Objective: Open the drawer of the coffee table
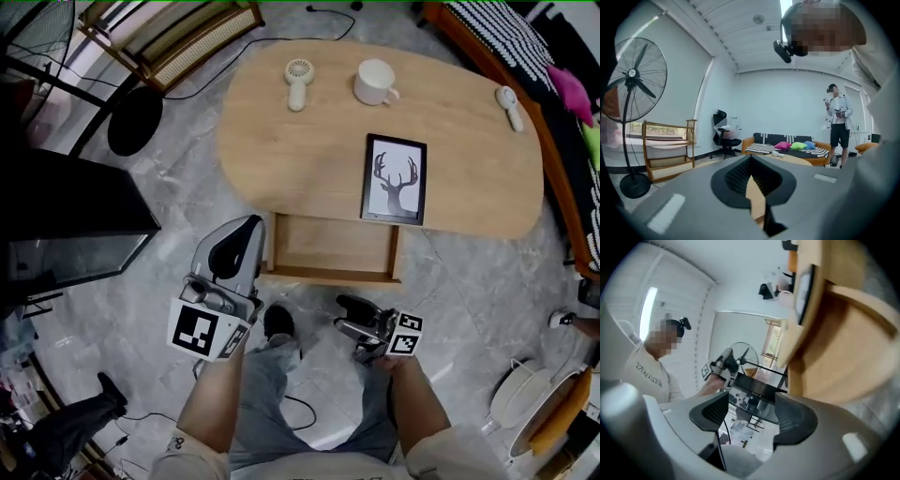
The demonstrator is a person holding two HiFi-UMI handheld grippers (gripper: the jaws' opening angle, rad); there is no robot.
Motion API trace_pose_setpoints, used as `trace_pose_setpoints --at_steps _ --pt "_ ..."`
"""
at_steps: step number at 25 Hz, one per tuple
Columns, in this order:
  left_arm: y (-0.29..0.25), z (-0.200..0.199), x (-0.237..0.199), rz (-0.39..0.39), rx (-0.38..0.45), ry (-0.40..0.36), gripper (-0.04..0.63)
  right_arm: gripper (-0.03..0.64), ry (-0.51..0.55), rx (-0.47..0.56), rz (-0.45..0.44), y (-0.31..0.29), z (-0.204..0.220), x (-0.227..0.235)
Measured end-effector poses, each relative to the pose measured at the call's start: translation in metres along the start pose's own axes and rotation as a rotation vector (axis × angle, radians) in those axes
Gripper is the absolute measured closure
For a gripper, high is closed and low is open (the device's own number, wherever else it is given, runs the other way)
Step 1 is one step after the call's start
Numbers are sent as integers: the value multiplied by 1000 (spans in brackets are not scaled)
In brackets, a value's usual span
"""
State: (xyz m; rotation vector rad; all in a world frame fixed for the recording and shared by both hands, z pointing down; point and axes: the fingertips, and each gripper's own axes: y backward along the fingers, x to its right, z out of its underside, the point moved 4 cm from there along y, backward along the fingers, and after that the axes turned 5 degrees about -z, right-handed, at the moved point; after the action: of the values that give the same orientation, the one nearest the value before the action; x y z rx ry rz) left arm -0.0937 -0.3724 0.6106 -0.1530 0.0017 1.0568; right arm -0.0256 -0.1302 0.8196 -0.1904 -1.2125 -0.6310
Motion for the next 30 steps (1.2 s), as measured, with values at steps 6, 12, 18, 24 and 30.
trace_pose_setpoints --at_steps 6,12,18,24,30 --pt "1 -83 -2 -27 -21 47 597 322 470 0 151 -43 -157 -134" --pt "4 -210 -16 -69 24 31 597 339 920 37 423 -53 -295 -286" --pt "7 -344 -30 -94 98 -13 597 357 1180 122 612 -75 -385 -436" --pt "19 -441 -15 -58 160 -14 597 458 1299 263 767 -74 -436 -539" --pt "23 -487 -1 -39 212 -15 597 612 1309 338 838 -56 -466 -568"
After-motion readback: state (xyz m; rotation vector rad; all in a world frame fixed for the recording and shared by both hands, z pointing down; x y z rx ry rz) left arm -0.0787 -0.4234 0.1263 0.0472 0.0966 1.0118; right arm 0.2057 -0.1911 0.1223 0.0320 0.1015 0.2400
